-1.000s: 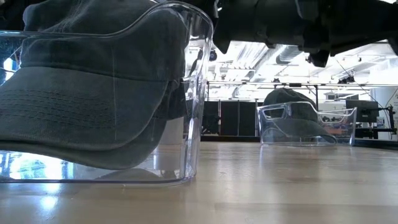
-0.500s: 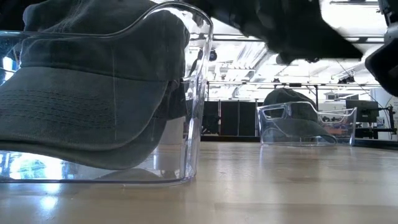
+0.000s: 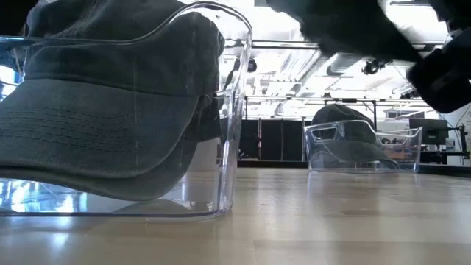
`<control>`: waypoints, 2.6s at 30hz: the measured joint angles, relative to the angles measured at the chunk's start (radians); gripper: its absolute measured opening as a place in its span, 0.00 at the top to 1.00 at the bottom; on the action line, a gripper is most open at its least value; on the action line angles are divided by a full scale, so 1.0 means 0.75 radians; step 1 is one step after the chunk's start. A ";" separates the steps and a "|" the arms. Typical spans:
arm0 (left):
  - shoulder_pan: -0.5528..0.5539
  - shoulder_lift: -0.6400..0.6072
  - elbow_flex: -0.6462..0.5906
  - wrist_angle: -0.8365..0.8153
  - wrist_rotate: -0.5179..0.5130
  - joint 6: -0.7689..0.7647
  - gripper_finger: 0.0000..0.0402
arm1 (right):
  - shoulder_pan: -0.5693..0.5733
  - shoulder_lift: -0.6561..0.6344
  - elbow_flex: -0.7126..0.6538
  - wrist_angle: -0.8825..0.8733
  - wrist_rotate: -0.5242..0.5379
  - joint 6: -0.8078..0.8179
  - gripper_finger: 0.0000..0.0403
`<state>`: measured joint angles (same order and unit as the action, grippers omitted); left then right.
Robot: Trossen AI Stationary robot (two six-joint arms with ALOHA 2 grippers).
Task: Pick & Place hat
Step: Put the dark green cap into the top transparent bin
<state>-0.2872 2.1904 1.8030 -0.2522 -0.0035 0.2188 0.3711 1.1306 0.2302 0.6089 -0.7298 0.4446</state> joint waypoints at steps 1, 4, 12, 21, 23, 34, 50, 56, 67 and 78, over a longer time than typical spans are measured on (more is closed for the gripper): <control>-0.008 0.020 0.008 0.040 0.014 -0.011 1.00 | -0.001 0.000 0.000 -0.001 0.010 0.000 0.40; -0.006 0.062 0.000 0.006 -0.002 -0.054 1.00 | 0.000 0.003 0.000 -0.004 0.043 0.001 0.40; 0.049 0.106 -0.025 -0.036 -0.155 -0.207 1.00 | 0.000 0.003 0.000 -0.018 0.072 0.002 0.40; 0.081 0.069 -0.286 0.557 0.220 -0.375 1.00 | 0.001 0.003 0.000 -0.212 0.128 -0.136 0.40; 0.064 0.068 -0.292 0.664 0.381 -0.425 1.00 | 0.001 0.003 0.000 -0.226 0.142 -0.147 0.40; 0.071 0.090 -0.294 0.755 0.626 -0.801 0.92 | 0.001 0.002 0.000 -0.228 0.143 -0.145 0.40; 0.055 0.118 -0.296 0.739 0.601 -1.177 0.18 | 0.001 0.002 0.000 -0.228 0.147 -0.150 0.40; 0.009 0.115 -0.293 0.839 0.501 -1.170 0.17 | 0.001 0.001 0.000 -0.226 0.147 -0.150 0.40; -0.012 0.115 -0.293 0.854 0.368 -1.176 0.17 | 0.001 0.001 0.000 -0.215 0.146 -0.148 0.40; -0.011 0.217 -0.242 0.865 0.359 -1.189 0.17 | 0.001 0.001 0.000 -0.177 0.136 -0.150 0.40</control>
<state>-0.2956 2.3532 1.6215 0.3966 0.2660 -0.6726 0.3721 1.1316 0.2302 0.4762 -0.6281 0.3321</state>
